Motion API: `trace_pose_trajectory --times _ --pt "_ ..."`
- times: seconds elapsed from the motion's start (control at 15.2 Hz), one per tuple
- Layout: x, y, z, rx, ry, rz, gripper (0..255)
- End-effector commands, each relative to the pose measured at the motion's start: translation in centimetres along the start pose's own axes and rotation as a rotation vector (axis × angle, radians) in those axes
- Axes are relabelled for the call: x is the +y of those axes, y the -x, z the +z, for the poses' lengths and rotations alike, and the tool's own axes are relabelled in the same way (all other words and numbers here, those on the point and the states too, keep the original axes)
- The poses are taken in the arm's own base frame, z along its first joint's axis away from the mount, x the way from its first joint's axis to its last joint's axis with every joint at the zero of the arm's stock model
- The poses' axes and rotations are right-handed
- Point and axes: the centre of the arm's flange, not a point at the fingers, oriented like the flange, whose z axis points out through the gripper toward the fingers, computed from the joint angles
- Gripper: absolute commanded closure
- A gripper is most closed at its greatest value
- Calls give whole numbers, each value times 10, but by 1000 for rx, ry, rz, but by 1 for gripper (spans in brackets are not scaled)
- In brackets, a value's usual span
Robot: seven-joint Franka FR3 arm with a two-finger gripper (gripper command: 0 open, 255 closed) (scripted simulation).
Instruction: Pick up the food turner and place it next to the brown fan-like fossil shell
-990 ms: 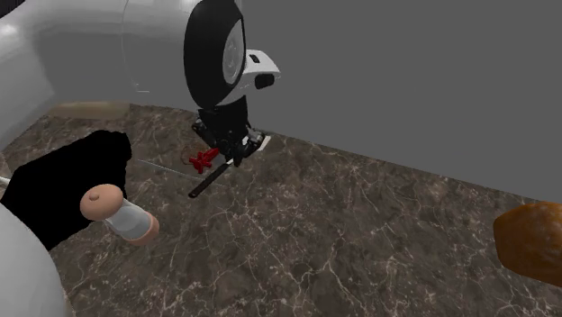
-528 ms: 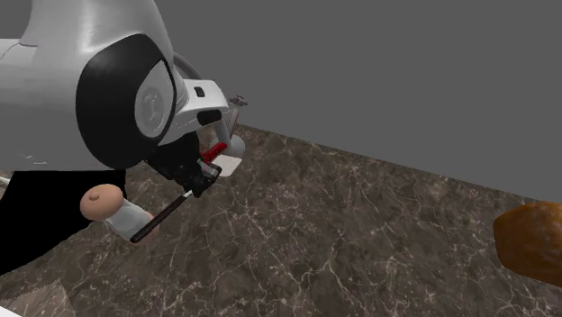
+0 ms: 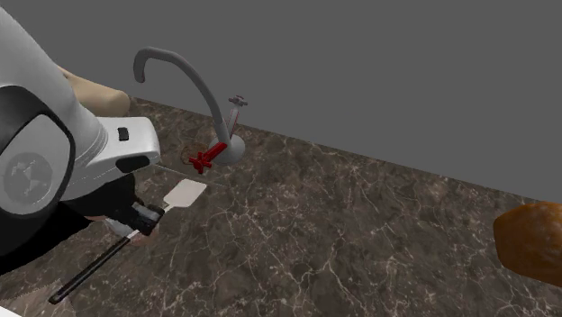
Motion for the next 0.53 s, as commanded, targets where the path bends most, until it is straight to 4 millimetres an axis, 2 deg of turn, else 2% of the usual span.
trace_pose_trajectory --times 0.0,0.33,0.46 --pt "-15 28 3 0 1 1 255" --pt "-47 89 7 0 1 1 255" --pt "-47 88 17 0 1 1 255"
